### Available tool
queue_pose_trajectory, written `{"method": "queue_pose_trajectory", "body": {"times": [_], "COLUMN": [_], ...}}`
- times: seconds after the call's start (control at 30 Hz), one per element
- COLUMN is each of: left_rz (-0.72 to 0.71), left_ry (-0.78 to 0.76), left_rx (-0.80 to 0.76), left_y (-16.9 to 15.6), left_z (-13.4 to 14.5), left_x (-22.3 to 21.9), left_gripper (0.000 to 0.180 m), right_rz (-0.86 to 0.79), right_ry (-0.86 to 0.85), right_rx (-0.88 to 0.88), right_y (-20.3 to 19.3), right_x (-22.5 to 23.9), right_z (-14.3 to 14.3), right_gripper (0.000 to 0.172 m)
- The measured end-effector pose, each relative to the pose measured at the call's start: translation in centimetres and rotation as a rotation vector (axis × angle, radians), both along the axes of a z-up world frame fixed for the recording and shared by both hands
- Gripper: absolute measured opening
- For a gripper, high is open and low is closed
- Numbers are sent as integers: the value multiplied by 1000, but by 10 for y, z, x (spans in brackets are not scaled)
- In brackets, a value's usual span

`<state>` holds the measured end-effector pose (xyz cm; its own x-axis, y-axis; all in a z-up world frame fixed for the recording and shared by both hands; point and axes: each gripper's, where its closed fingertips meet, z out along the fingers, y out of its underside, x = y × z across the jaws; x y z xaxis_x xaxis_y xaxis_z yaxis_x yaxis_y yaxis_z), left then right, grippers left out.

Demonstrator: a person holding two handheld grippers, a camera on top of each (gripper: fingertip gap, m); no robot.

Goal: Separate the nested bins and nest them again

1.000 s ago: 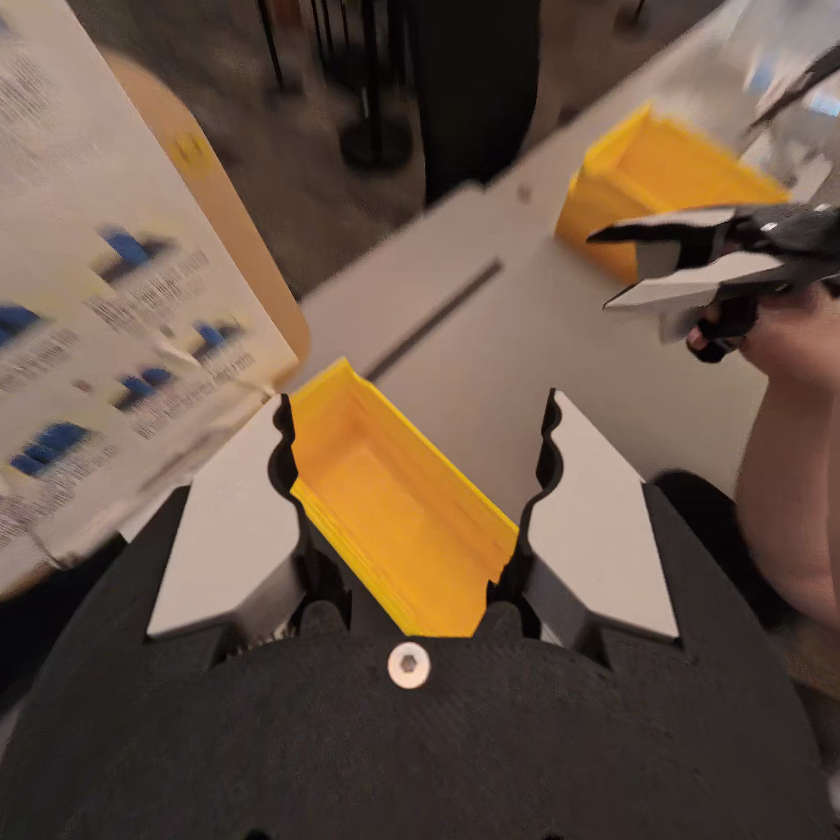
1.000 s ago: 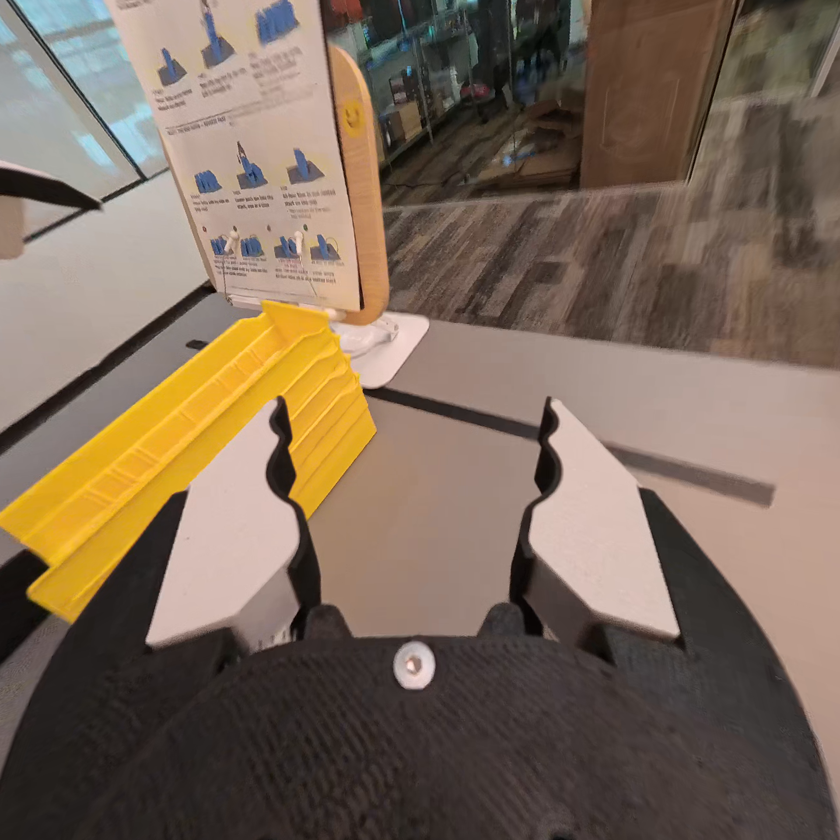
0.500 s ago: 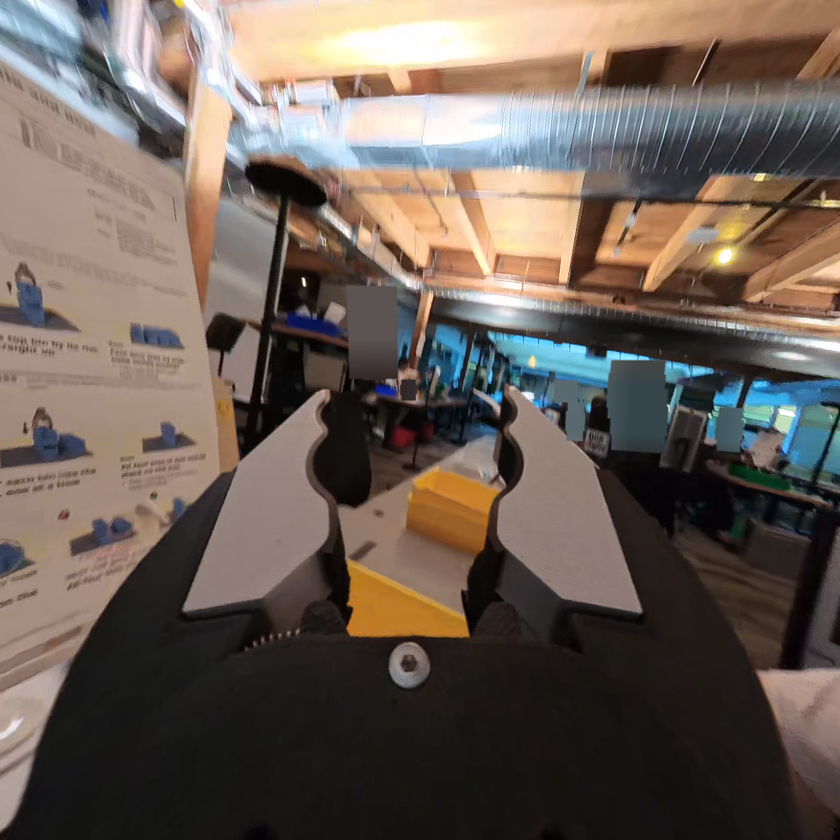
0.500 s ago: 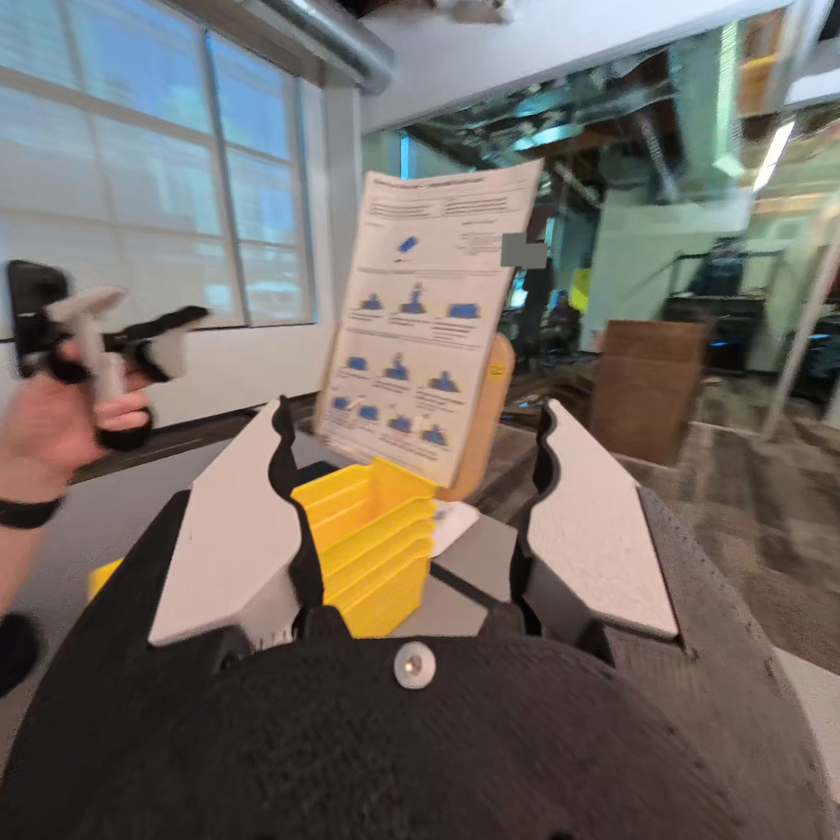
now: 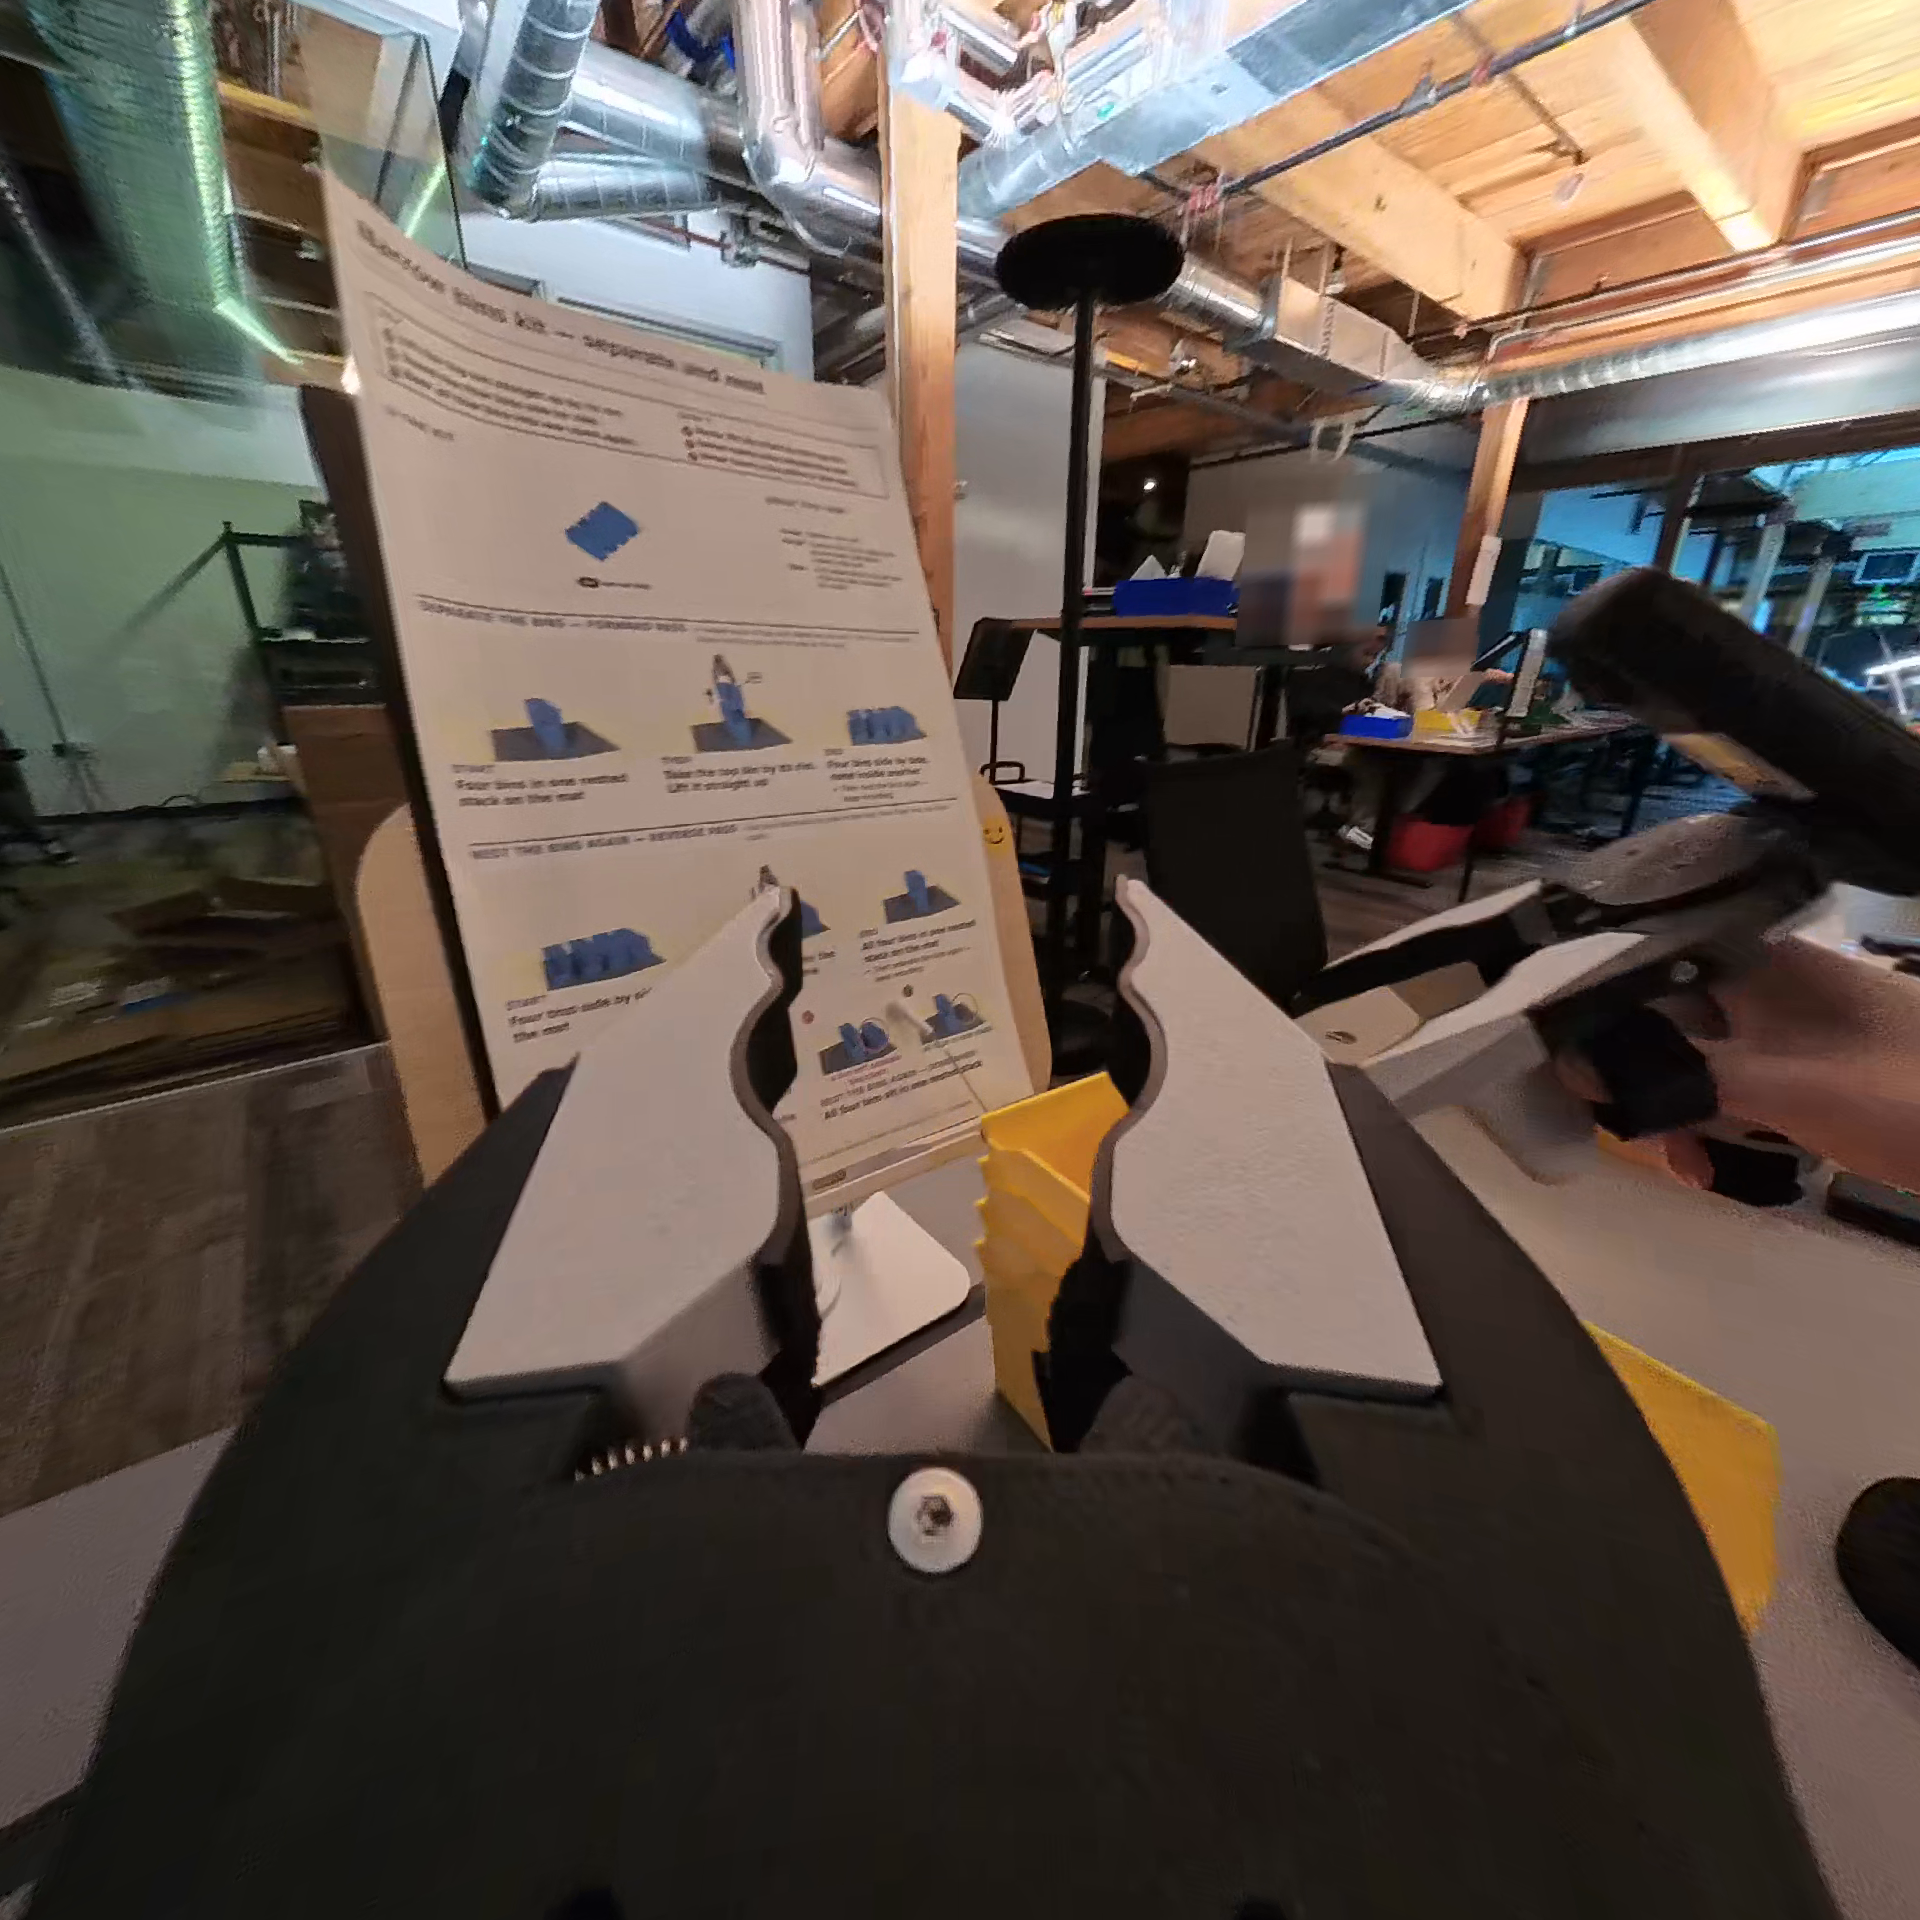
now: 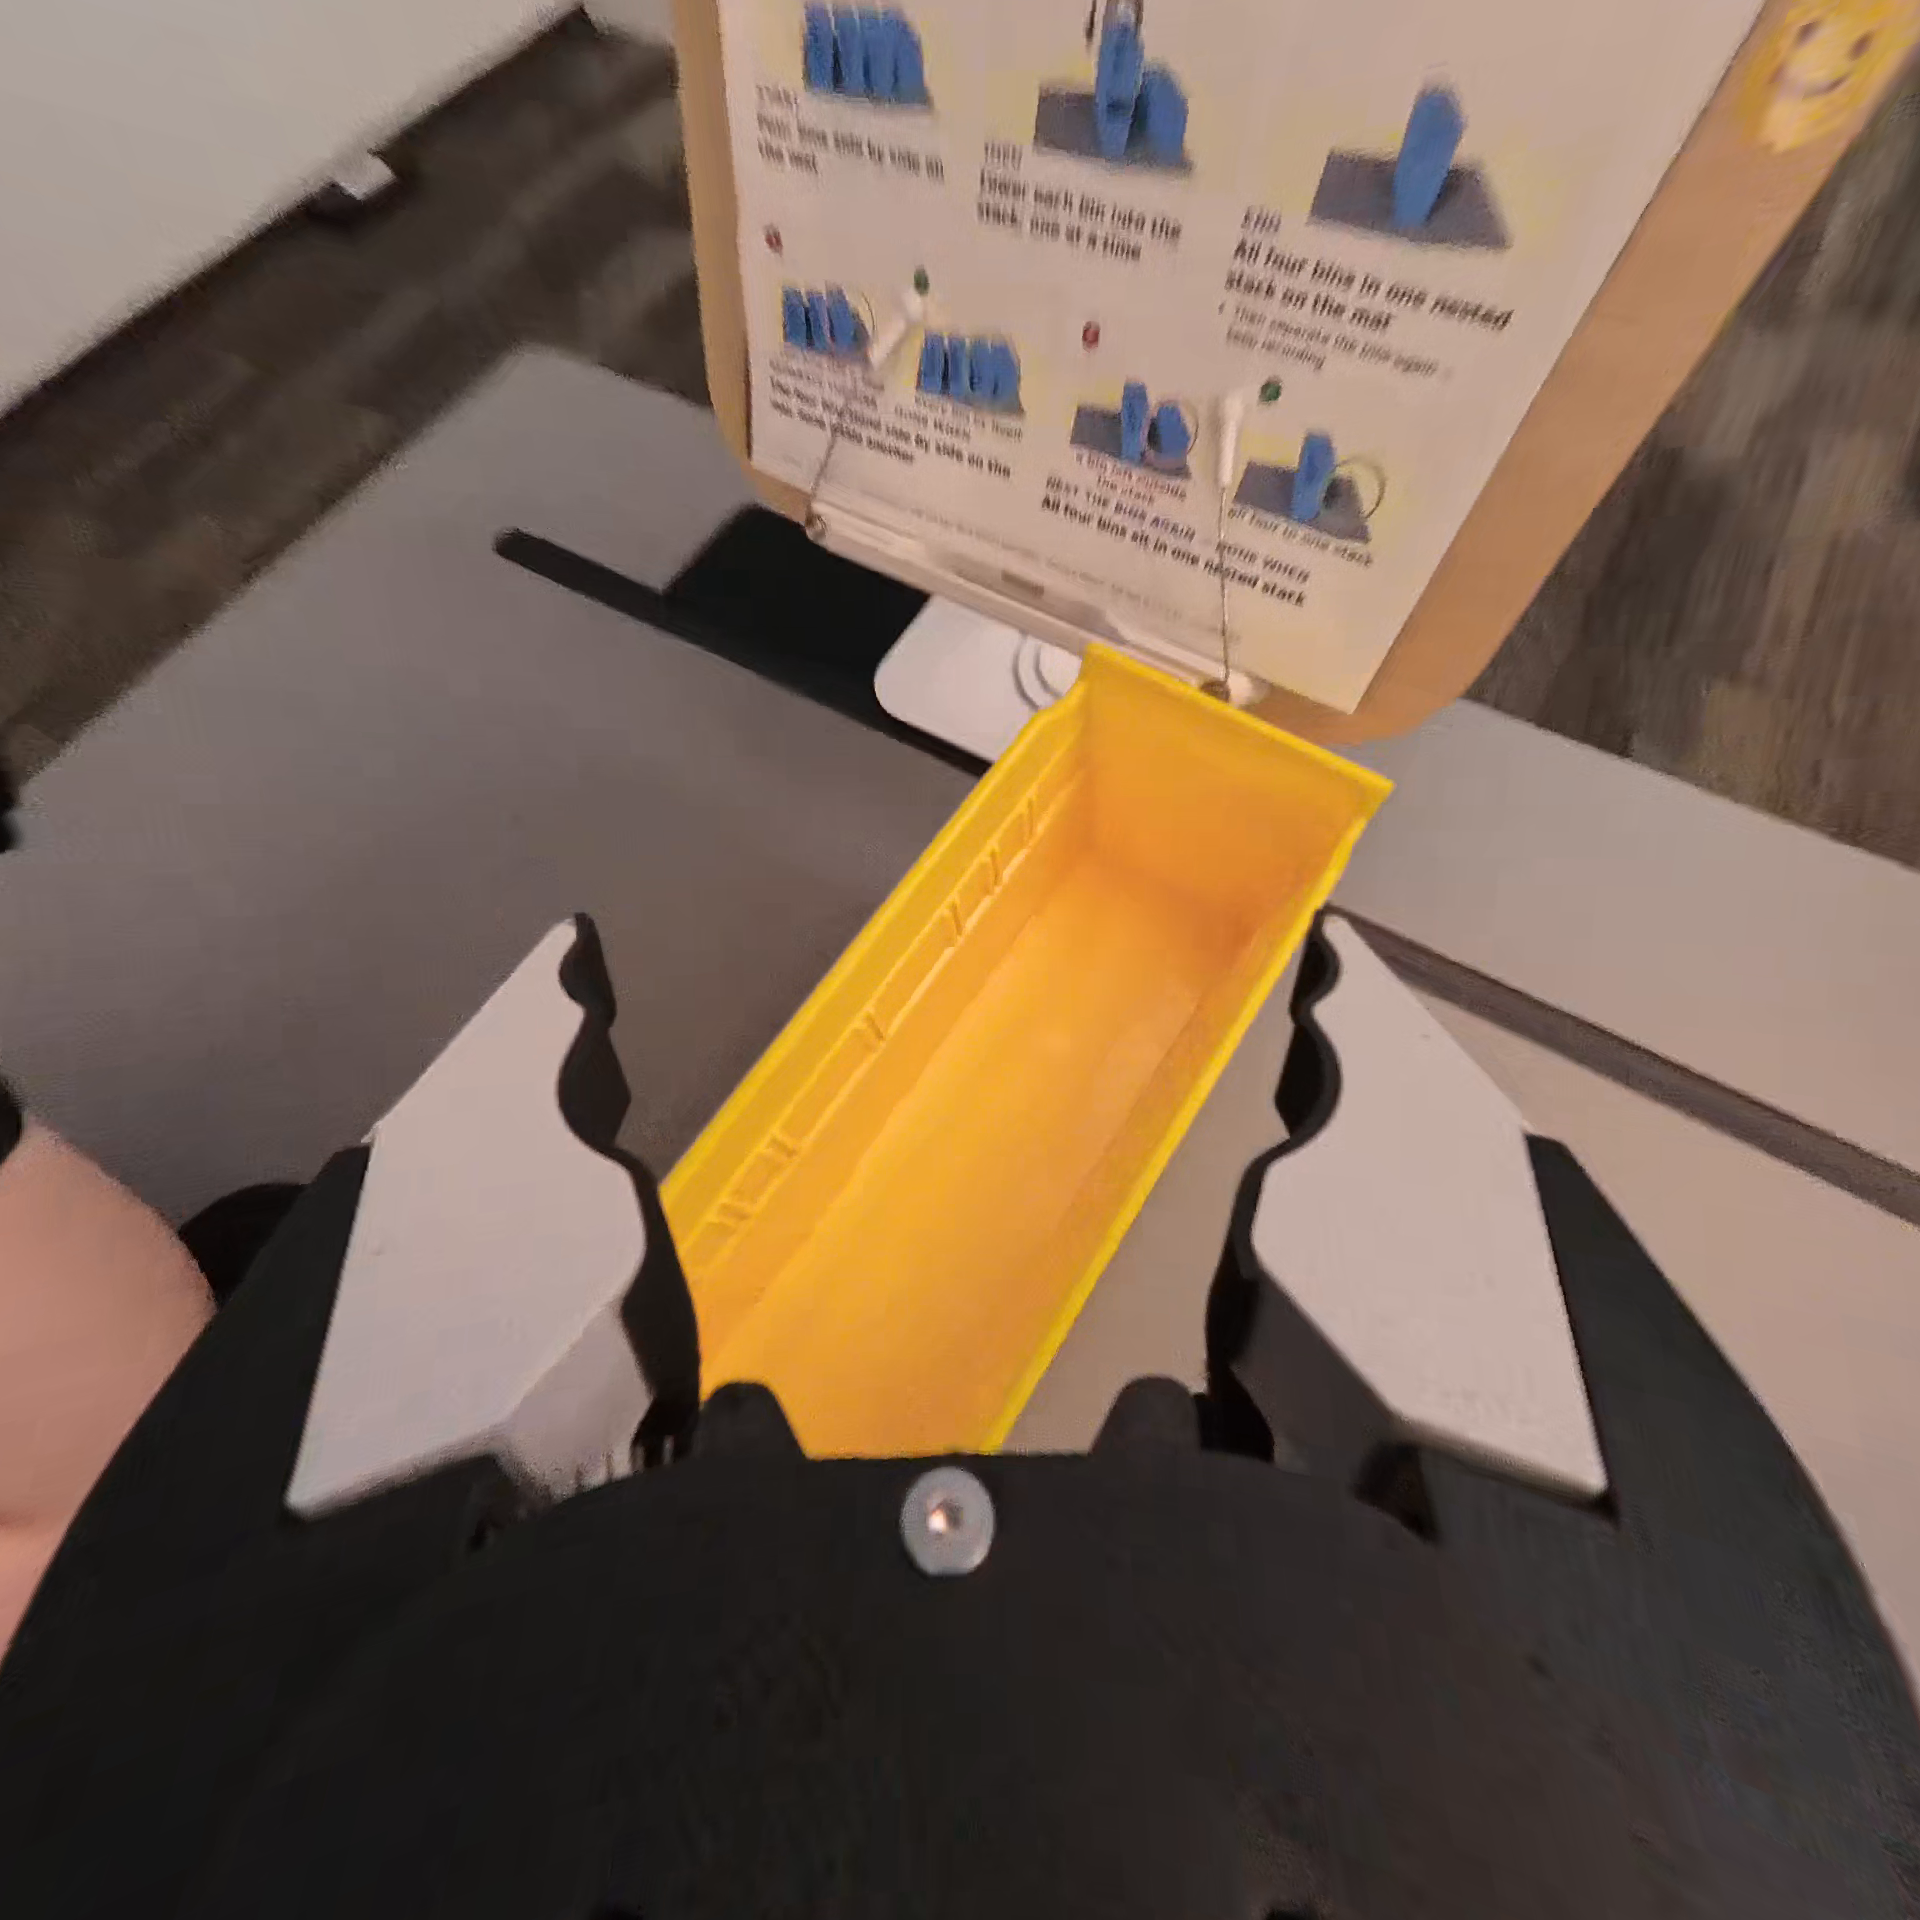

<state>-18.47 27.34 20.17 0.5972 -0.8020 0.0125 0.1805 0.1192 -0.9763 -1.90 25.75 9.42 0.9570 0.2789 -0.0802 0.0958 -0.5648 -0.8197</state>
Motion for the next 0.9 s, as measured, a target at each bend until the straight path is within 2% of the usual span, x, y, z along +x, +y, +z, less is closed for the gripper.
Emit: {"method": "queue_pose_trajectory", "body": {"times": [0.2,0.37,0.47,0.63,0.9], "left_rz": [-114,-167,-174,-241,-286], "left_ry": [-96,-117,-105,-125,-165], "left_rx": [-46,-117,-160,-194,-215], "left_y": [-13,-8,-1,-3,-6], "left_z": [12,6,-1,-3,-1], "left_x": [-17,-26,-29,-29,-34], "left_gripper": [58,58,58,58,52], "right_rz": [-228,-378,-395,-441,-456], "right_ry": [-179,-145,-131,-197,-137], "right_rx": [-484,-720,-787,-865,-916], "right_y": [1,-6,-8,-16,-19], "right_x": [15,15,4,9,8], "right_z": [-58,-81,-93,-105,-110], "right_gripper": [141,141,140,122,124]}}
